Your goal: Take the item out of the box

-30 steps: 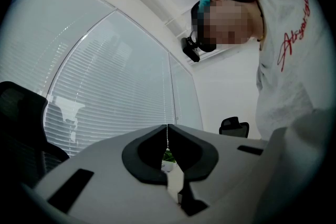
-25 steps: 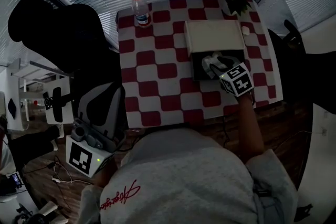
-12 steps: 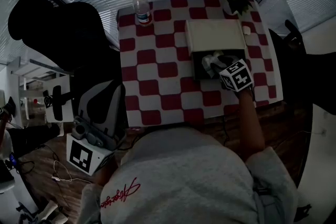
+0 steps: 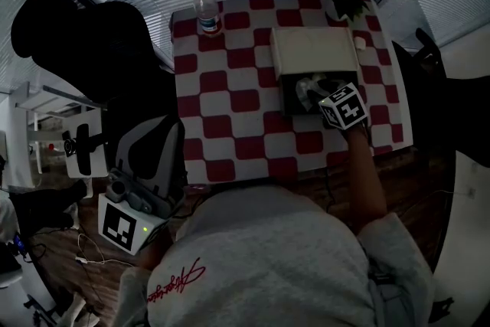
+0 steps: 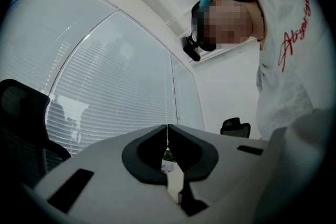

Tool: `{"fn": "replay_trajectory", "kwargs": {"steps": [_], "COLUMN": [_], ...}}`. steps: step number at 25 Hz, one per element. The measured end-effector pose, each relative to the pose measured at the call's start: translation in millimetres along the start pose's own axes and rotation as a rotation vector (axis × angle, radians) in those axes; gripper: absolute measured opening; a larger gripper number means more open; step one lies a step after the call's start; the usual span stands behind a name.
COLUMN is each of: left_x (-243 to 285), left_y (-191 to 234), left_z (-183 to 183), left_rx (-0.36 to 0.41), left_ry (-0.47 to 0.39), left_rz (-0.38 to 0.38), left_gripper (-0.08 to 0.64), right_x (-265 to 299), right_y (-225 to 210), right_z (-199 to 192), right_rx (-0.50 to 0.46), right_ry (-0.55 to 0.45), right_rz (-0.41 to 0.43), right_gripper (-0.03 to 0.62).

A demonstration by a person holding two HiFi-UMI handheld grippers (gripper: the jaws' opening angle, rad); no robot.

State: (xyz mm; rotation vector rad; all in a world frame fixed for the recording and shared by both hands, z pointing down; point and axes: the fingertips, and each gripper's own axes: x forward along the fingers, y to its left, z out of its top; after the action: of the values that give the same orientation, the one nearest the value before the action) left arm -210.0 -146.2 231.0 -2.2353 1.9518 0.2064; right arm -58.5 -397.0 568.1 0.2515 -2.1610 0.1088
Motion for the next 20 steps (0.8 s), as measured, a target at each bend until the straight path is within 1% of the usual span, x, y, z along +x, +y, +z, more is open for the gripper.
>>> {"fn": "replay_trajectory", "kwargs": {"steps": [8, 20], "left_x": [-2.0, -1.1], "left_y": [2.3, -1.4], "left_z": [0.4, 0.0], "left_rx": [-0.013, -0.016], "left_ry": [-0.006, -0.008], "left_rz": [0.003, -0.011], "left_gripper": [0.017, 0.017], "right_x": [2.6, 4.9], "right_y": [-0.5, 1.9], "right_z": [-1.6, -2.8], "right_rx": [0.005, -0.026], "right_ry": [0.030, 0.048], "right_rz": [0.007, 0.002], "right_gripper": [0.158, 0.130]}}
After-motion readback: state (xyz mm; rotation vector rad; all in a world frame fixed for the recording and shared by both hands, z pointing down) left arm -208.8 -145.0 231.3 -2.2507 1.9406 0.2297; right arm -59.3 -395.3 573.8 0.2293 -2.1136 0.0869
